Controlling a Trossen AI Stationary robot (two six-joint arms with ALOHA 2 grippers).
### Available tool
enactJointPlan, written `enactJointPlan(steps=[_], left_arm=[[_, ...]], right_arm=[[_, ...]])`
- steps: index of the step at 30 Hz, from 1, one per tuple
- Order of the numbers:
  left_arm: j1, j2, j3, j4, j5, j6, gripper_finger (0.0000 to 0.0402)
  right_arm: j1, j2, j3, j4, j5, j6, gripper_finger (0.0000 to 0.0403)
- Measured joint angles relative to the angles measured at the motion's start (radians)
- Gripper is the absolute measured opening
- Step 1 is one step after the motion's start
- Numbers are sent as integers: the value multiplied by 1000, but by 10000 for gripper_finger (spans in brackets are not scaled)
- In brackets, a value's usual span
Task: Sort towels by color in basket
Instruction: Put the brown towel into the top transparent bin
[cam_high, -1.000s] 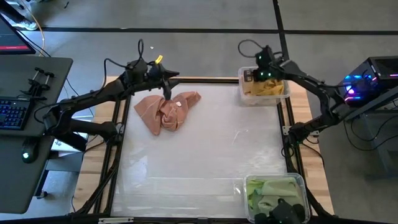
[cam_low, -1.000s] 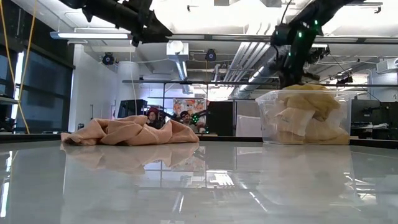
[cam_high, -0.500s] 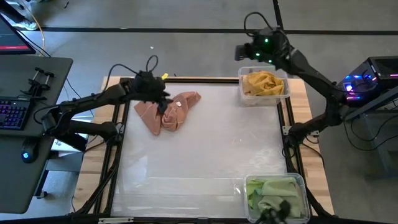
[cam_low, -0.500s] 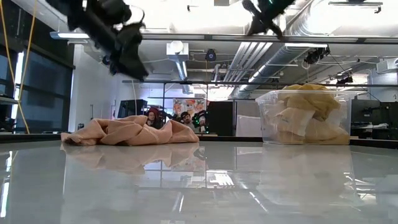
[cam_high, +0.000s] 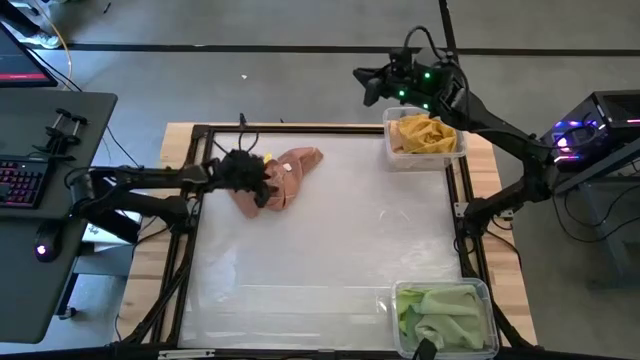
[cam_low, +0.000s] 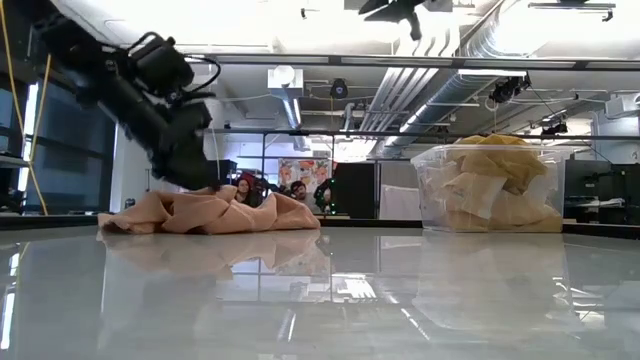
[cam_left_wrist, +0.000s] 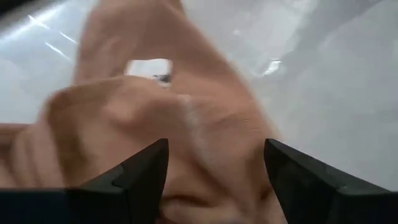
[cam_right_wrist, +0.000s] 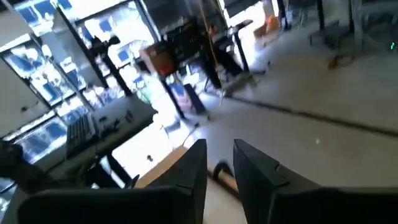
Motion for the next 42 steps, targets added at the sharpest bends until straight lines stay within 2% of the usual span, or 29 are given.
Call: enactJointPlan(steps=[3,7,10,14,15,19,22,25,29,32,35,39,42], left_arm=[[-21,58,-44,79,-91,110,251],[-25,161,-44,107,-90,118,217],[-25,234,-41,163,-49,71,155],[-23,276,32,120,26,44,35],[-18,276,71,87,62,42,20],[-15,234,322,-33,167,141,19],[-28,221,535,-163,208,253,8],[-41,218,726,-197,278,319,7],[-38,213,850,-198,326,332,7],[-7,203,824,-286,321,325,7],[31,209,724,-344,311,339,7],[63,246,557,-246,303,272,8],[69,255,514,-222,303,173,8]], right_arm=[[0,0,0,-62,-50,22,74],[19,5,0,-192,-107,-75,74],[51,23,-1,-276,-113,-140,74],[79,73,-1,-380,-65,-125,84],[79,88,-1,-411,-50,-119,91],[57,121,-2,-460,-52,-62,133],[30,121,-1,-468,-103,-33,162],[6,114,-1,-480,-155,-11,176],[-9,73,-1,-479,-166,-12,178],[-7,51,-1,-484,-165,-19,177],[10,39,-1,-486,-164,-15,177],[43,63,-1,-489,-142,-20,177],[73,97,-1,-487,-139,-24,177]])
